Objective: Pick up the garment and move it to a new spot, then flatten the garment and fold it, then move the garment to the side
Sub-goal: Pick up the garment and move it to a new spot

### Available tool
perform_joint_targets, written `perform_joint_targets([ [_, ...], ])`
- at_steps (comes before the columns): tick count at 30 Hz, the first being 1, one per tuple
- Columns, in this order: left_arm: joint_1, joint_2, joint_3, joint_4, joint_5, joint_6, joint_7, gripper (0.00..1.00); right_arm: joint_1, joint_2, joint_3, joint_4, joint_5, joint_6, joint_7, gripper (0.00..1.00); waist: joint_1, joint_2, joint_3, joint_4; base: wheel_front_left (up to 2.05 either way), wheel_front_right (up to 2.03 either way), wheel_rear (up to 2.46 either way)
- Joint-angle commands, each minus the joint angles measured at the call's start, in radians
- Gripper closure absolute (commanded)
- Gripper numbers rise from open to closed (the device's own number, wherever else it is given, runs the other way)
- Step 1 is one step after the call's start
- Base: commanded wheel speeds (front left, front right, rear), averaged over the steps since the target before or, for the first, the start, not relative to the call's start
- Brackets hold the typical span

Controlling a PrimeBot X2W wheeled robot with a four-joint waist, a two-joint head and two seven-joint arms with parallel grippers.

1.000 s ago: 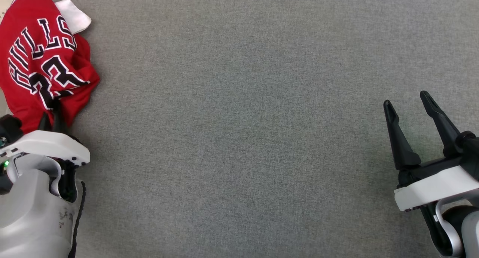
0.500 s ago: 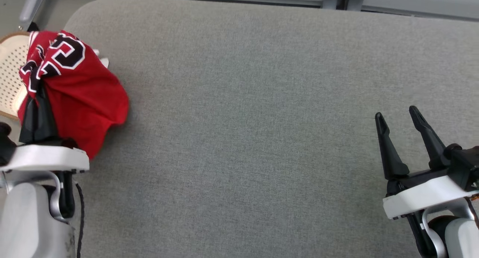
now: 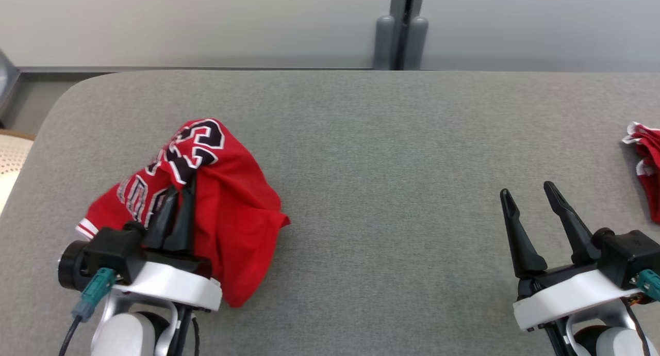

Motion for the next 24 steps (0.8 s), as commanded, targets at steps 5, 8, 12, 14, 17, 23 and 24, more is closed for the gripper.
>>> perform_joint_targets([
  [5, -0.003, -0.001, -0.101, 0.009, -0.007, -0.017, 0.035, 1.00, -0.006, 0.009, 0.012, 0.004, 0.014, 0.000, -0.008, 0.00, 0.0000, -0.0001, -0.015, -0.133, 0.00, 0.00, 0.00],
  [8, -0.037, -0.006, -0.171, 0.042, -0.018, -0.021, 0.042, 1.00, -0.013, 0.016, 0.029, 0.014, 0.023, 0.000, -0.014, 0.00, 0.0000, -0.0001, -0.005, -0.208, 0.00, 0.00, 0.00],
  [12, -0.109, -0.010, -0.274, 0.088, -0.033, -0.026, 0.044, 1.00, -0.021, 0.025, 0.034, 0.024, 0.038, 0.000, -0.028, 0.00, 0.0000, -0.0001, 0.026, -0.299, 0.00, 0.00, 0.00],
  [14, -0.152, -0.010, -0.324, 0.113, -0.033, -0.026, 0.051, 1.00, -0.027, 0.029, 0.031, 0.027, 0.038, 0.000, -0.037, 0.00, 0.0000, -0.0001, 0.049, -0.338, 0.00, 0.00, 0.00],
  [17, -0.214, -0.006, -0.393, 0.166, -0.032, -0.025, 0.071, 1.00, -0.033, 0.035, 0.028, 0.032, 0.047, 0.000, -0.053, 0.00, 0.0000, -0.0001, 0.086, -0.384, 0.00, 0.00, 0.00],
  [23, -0.292, 0.015, -0.504, 0.272, -0.048, -0.025, 0.090, 0.55, -0.045, 0.044, 0.034, 0.051, 0.065, 0.000, -0.080, 0.00, 0.0000, -0.0001, 0.143, -0.423, 0.00, 0.00, 0.00],
  [24, -0.301, 0.019, -0.521, 0.288, -0.054, -0.025, 0.080, 0.00, -0.047, 0.045, 0.038, 0.058, 0.068, 0.000, -0.086, 0.00, 0.0000, -0.0001, 0.149, -0.427, 0.00, 0.00, 0.00],
])
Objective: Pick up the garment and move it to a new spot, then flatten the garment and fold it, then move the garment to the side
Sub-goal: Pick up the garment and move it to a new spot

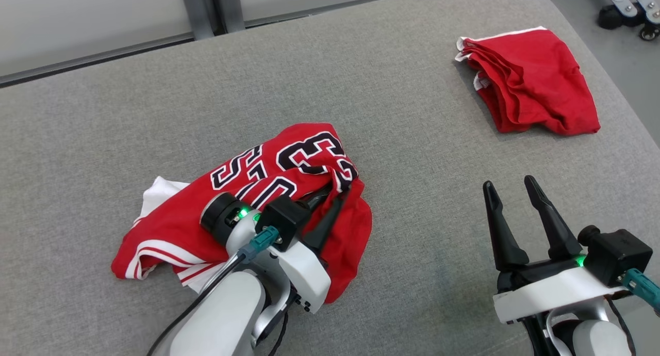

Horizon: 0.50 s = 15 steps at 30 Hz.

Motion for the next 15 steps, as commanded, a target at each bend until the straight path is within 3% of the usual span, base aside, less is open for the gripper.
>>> perform_joint_targets([
  [1, -0.023, 0.009, -0.017, 0.009, -0.011, 0.001, -0.027, 0.00, -0.012, 0.000, 0.000, 0.008, 0.009, 0.000, -0.014, 0.00, 0.0000, 0.0000, 0.038, -0.034, 0.00, 0.00, 0.00],
  [8, -0.031, 0.023, -0.050, -0.021, -0.042, 0.005, -0.180, 0.00, -0.018, 0.004, -0.019, 0.024, -0.002, 0.000, -0.021, 0.00, 0.0000, 0.0000, 0.015, 0.038, 0.00, 0.00, 0.00],
  [15, 0.018, 0.040, 0.058, -0.123, -0.070, 0.086, -0.229, 0.00, -0.007, -0.012, -0.031, 0.012, -0.010, 0.000, 0.007, 0.00, 0.0000, 0.0000, -0.045, 0.142, 0.00, 0.00, 0.00],
])
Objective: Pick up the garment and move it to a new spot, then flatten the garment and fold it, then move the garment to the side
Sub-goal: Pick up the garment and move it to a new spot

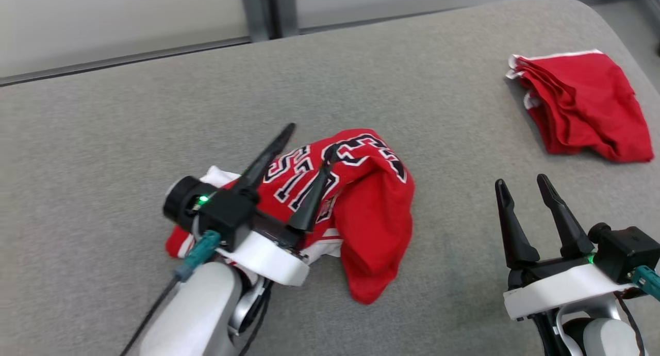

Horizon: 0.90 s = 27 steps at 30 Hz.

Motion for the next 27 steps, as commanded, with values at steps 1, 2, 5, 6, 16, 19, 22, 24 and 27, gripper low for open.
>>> perform_joint_targets([
  [1, 0.023, 0.011, 0.034, -0.014, -0.013, 0.024, -0.007, 0.00, 0.004, -0.011, -0.003, -0.007, -0.003, 0.000, 0.009, 0.00, -0.0001, -0.0001, -0.041, 0.058, 0.00, 0.00, 0.00],
  [2, 0.034, 0.016, 0.055, -0.023, -0.020, 0.037, -0.009, 0.00, 0.008, -0.011, -0.003, -0.010, -0.002, 0.000, 0.014, 0.00, -0.0001, -0.0001, -0.048, 0.072, 0.00, 0.00, 0.00],
  [5, 0.072, 0.035, 0.125, -0.032, -0.041, 0.071, -0.012, 0.00, 0.018, -0.017, 0.000, -0.017, -0.004, 0.000, 0.027, 0.00, -0.0001, -0.0001, -0.071, 0.109, 0.00, 0.00, 0.00],
  [6, 0.087, 0.042, 0.147, -0.032, -0.048, 0.079, -0.013, 0.00, 0.020, -0.021, 0.000, -0.020, -0.005, 0.000, 0.030, 0.00, -0.0001, -0.0001, -0.079, 0.121, 0.00, 0.00, 0.00],
  [16, 0.276, 0.100, 0.333, -0.065, -0.078, 0.137, -0.014, 0.00, 0.072, -0.046, -0.005, -0.032, -0.011, 0.000, 0.071, 0.00, -0.0001, -0.0001, -0.159, 0.211, 0.00, 0.00, 0.00],
  [19, 0.335, 0.111, 0.355, -0.070, -0.087, 0.135, -0.014, 0.00, 0.093, -0.048, -0.010, -0.036, -0.010, 0.000, 0.080, 0.00, -0.0001, -0.0001, -0.184, 0.224, 0.00, 0.00, 0.00],
  [22, 0.393, 0.118, 0.359, -0.095, -0.086, 0.148, -0.008, 0.00, 0.118, -0.052, -0.014, -0.038, -0.016, 0.000, 0.093, 0.00, -0.0001, -0.0001, -0.205, 0.228, 0.00, 0.00, 0.00],
  [24, 0.411, 0.122, 0.360, -0.104, -0.085, 0.152, -0.002, 0.00, 0.127, -0.053, -0.015, -0.037, -0.017, 0.000, 0.098, 0.00, -0.0001, -0.0001, -0.211, 0.228, 0.00, 0.00, 0.00],
  [27, 0.459, 0.131, 0.356, -0.136, -0.090, 0.158, 0.018, 0.00, 0.147, -0.057, -0.014, -0.041, -0.016, 0.000, 0.107, 0.00, -0.0001, -0.0001, -0.231, 0.225, 0.00, 0.00, 0.00],
])
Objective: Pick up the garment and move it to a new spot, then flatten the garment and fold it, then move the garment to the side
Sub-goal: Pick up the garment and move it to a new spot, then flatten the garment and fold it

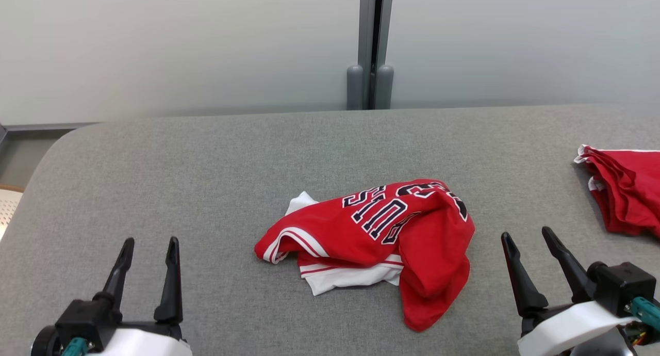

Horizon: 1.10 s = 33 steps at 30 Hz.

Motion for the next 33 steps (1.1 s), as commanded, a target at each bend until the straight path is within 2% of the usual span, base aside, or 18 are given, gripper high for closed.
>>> perform_joint_targets([
  [1, 0.015, 0.008, 0.000, -0.011, 0.000, 0.008, 0.009, 0.00, 0.014, -0.007, 0.000, -0.003, -0.002, 0.000, 0.003, 0.00, 0.0000, 0.0000, -0.012, -0.003, 0.00, 0.00, 0.00],
  [14, 0.104, 0.019, -0.029, -0.090, 0.008, 0.035, 0.071, 0.00, 0.067, -0.010, 0.002, -0.015, -0.001, 0.000, 0.018, 0.00, 0.0000, 0.0000, -0.054, -0.025, 0.00, 0.00, 0.00],
  [33, 0.105, 0.027, -0.043, -0.107, 0.004, 0.048, 0.081, 0.00, 0.063, -0.002, 0.007, -0.013, 0.007, 0.000, 0.014, 0.00, 0.0000, 0.0000, -0.046, -0.021, 0.00, 0.00, 0.00],
])
